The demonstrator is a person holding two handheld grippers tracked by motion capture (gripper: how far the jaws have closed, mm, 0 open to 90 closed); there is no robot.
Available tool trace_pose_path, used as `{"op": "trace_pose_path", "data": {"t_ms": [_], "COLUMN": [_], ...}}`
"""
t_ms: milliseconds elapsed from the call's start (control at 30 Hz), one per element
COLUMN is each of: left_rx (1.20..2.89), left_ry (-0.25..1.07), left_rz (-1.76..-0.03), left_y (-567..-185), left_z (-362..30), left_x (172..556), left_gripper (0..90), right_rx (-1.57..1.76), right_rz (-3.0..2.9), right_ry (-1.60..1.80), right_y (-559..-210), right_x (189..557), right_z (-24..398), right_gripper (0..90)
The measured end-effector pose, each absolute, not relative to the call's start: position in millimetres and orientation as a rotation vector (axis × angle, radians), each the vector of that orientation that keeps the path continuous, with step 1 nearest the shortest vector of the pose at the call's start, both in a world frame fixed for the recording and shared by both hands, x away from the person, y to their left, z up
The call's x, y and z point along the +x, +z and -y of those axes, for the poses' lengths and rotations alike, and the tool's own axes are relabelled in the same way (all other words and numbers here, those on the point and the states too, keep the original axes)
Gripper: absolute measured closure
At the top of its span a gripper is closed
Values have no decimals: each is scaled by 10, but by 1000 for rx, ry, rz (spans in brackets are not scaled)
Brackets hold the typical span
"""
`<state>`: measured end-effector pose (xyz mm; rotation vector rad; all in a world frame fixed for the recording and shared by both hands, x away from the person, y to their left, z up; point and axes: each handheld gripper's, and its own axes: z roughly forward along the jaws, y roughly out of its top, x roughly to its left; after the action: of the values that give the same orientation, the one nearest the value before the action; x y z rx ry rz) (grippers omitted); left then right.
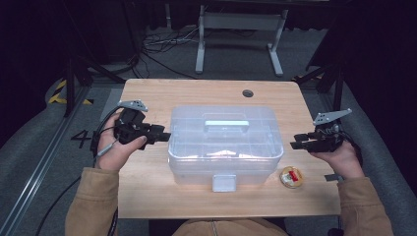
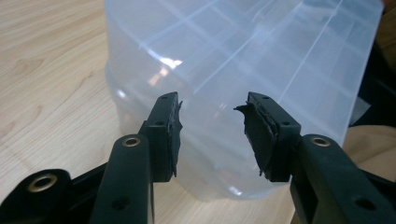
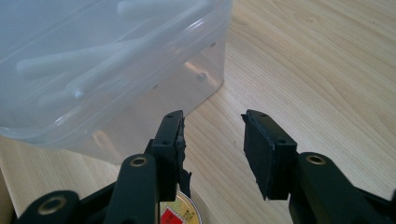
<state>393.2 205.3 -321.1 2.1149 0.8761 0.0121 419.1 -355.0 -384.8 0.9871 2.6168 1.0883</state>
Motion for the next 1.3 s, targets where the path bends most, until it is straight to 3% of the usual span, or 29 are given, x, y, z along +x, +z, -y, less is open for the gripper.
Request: {"op": "trace_pose_path", "data": {"t_ms": [600, 1300], "left_rx": [2150, 2232], "left_ry": [58, 12], "left_rz": [-750, -621], "left_y": [-3001, -3056], "left_z": [-1593, -1006], "left_x": [4007, 4112], "left_gripper": [555, 543], "right_rx": [1001, 1028], "right_rz": [-2615, -2584], "right_ry": [1099, 1139], "right_y": [-3874, -3880], "right_x": [4182, 4059], "right_z": [3547, 3627], "right_gripper": [548, 532]}}
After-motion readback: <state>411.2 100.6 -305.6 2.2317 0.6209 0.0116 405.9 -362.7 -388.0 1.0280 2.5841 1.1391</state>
